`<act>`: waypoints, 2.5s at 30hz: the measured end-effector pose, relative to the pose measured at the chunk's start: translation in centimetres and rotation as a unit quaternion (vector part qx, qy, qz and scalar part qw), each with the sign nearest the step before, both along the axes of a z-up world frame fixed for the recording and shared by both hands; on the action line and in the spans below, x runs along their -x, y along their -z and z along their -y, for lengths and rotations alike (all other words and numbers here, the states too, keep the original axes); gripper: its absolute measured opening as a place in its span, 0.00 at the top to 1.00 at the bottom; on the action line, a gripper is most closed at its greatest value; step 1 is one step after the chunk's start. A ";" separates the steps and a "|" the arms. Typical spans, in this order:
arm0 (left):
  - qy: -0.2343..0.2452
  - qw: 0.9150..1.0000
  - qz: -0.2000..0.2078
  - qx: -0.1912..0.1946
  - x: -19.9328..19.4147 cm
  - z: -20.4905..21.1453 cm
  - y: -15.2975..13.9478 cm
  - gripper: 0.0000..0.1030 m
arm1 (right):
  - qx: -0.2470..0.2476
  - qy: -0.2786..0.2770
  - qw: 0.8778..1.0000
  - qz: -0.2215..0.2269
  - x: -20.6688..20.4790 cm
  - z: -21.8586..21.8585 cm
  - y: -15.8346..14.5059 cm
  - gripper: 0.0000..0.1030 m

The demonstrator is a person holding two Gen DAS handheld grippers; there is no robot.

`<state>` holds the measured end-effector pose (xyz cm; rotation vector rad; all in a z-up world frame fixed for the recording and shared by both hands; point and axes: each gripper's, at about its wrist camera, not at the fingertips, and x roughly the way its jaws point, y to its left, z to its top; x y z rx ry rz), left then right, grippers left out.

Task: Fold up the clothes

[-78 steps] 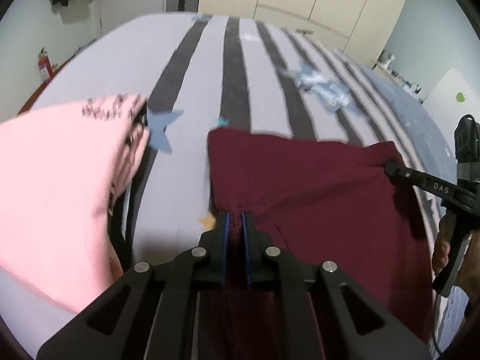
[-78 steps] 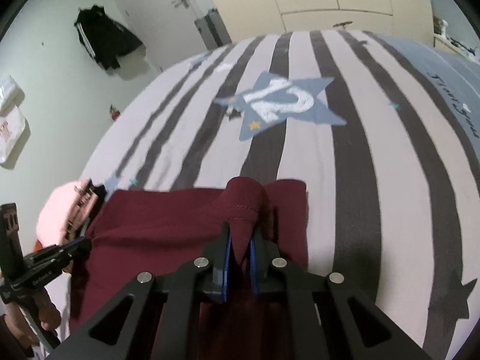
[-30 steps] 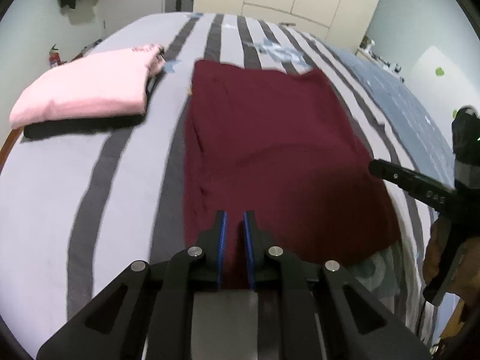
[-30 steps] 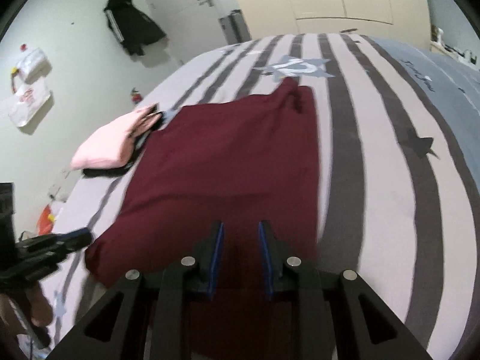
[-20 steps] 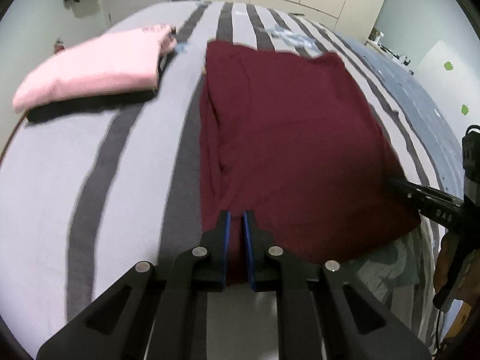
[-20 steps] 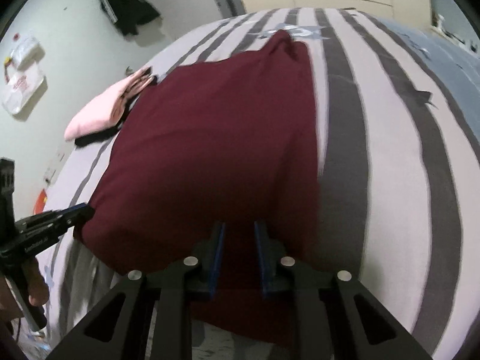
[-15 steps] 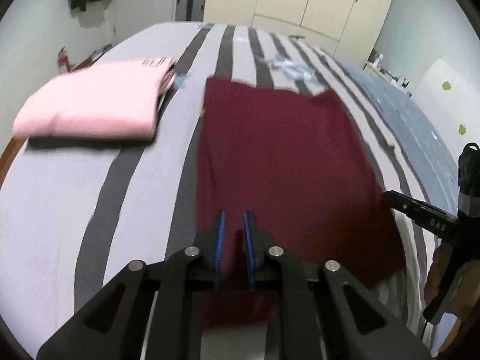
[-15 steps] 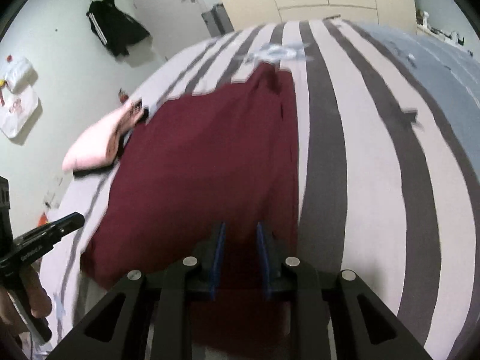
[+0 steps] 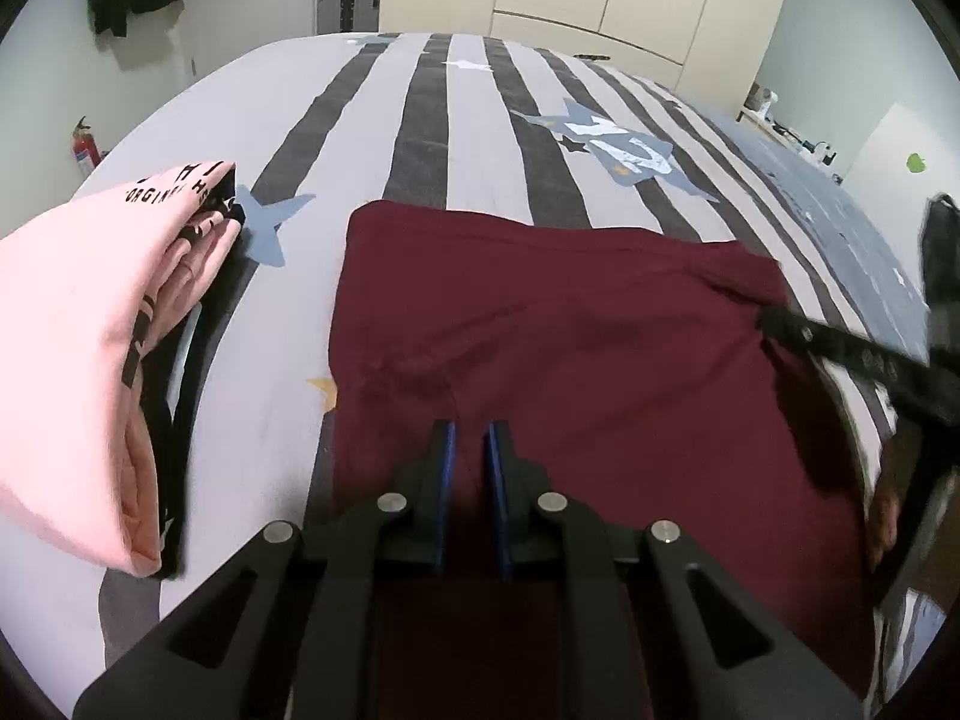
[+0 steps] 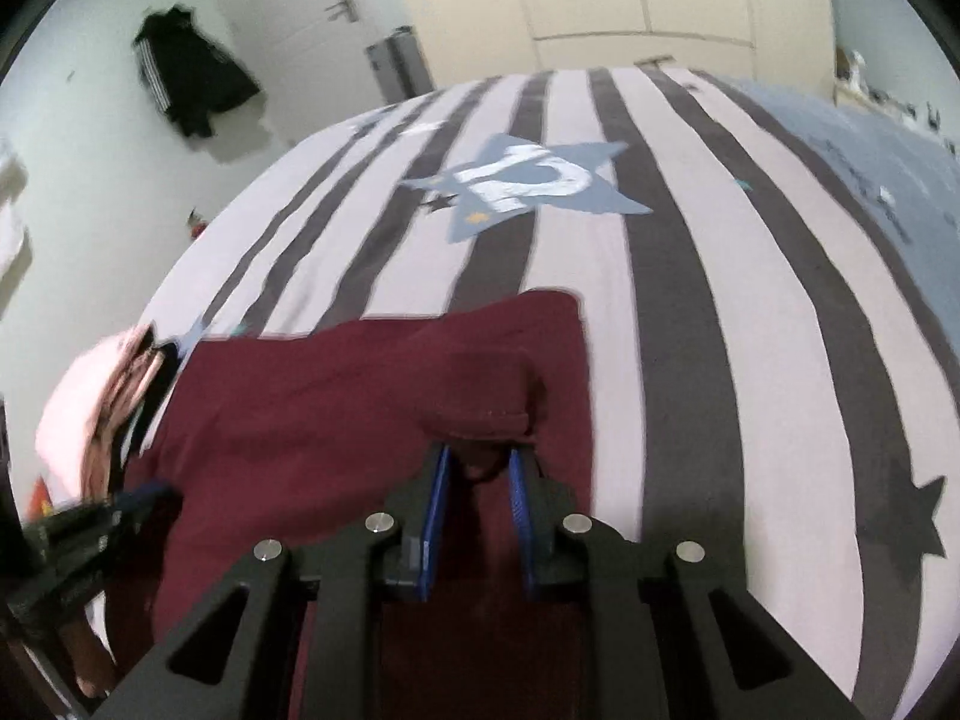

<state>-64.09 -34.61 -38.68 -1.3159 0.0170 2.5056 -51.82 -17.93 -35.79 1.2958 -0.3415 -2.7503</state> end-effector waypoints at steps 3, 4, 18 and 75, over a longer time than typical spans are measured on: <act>0.000 1.000 -0.005 0.003 0.1 0.4 -0.1 0.90 | -0.004 0.001 1.000 0.005 2.4 -0.8 0.7 0.84; -0.004 1.000 -0.006 0.001 0.3 0.6 -0.2 0.90 | -0.005 0.001 1.000 0.007 3.3 -1.1 1.0 0.84; -0.034 0.999 -0.035 0.010 1.3 1.5 -2.4 0.90 | -0.036 0.026 0.999 -0.026 2.6 -3.4 -2.3 0.76; -0.074 0.989 0.093 -0.084 -20.9 7.4 1.0 0.49 | 0.094 0.024 0.992 0.080 -23.3 0.3 1.9 0.54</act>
